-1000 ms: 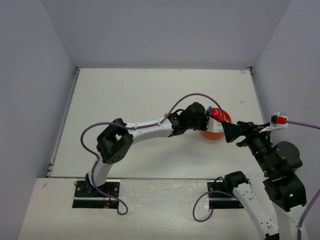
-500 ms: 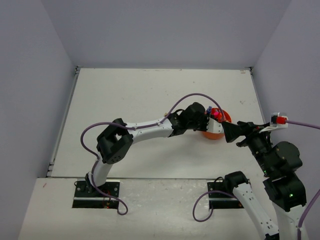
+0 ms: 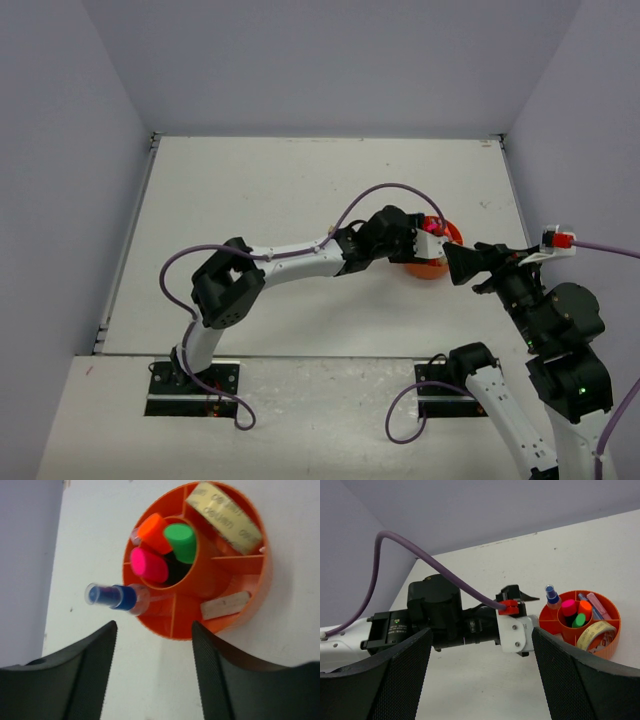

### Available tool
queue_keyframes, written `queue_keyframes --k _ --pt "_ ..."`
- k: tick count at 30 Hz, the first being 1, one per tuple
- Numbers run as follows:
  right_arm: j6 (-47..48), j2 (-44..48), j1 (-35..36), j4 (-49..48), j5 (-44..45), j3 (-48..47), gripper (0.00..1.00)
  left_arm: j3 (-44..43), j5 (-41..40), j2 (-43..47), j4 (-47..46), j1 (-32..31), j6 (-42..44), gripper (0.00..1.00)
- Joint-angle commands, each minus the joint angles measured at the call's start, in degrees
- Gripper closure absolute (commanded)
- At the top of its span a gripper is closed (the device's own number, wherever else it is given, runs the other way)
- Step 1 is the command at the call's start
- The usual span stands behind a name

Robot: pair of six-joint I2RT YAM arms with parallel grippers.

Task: Sort the stationery into containers
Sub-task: Place the stationery in the storage box, then pick up the stationery from the center of the board.

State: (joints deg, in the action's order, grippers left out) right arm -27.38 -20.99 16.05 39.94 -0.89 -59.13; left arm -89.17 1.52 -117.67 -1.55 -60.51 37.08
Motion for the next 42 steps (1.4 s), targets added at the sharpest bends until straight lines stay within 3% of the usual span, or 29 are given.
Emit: queue_keyframes --k 1,2,7,12,18,30,38,42 --pt "0.57 -1.18 -0.15 0.22 0.71 -0.90 0.17 0.89 -16.69 8.10 -9.85 1.50 -15.00 0.09" --pt "0.62 -1.04 -0.15 0.22 1.32 -0.84 0.17 1.15 -20.54 8.86 -10.10 2.09 -18.61 0.01" --pt "0.31 -0.89 -0.14 -0.56 2.11 -0.28 0.16 0.93 -33.04 10.61 -2.40 6.99 -40.22 0.00" --pt "-0.08 -1.15 -0.15 -0.76 1.06 -0.11 0.16 -5.29 -26.92 6.24 16.27 15.54 -57.00 0.00" --pt "-0.49 -1.24 -0.15 -1.32 1.06 0.77 0.16 -9.21 -12.66 -0.93 24.95 20.34 -53.39 0.00" --pt "-0.84 -2.47 -0.15 -2.72 -2.06 2.05 0.16 -8.52 -6.71 -8.41 27.65 21.66 -50.26 0.06" --pt "-0.57 -2.63 -0.06 -2.68 -1.66 2.27 0.16 -8.09 -5.17 -10.23 28.55 21.75 -51.45 0.21" --pt "-0.49 -2.73 -0.15 -3.02 -1.92 2.61 0.16 -7.51 -4.69 -10.29 28.00 21.66 -51.75 0.35"
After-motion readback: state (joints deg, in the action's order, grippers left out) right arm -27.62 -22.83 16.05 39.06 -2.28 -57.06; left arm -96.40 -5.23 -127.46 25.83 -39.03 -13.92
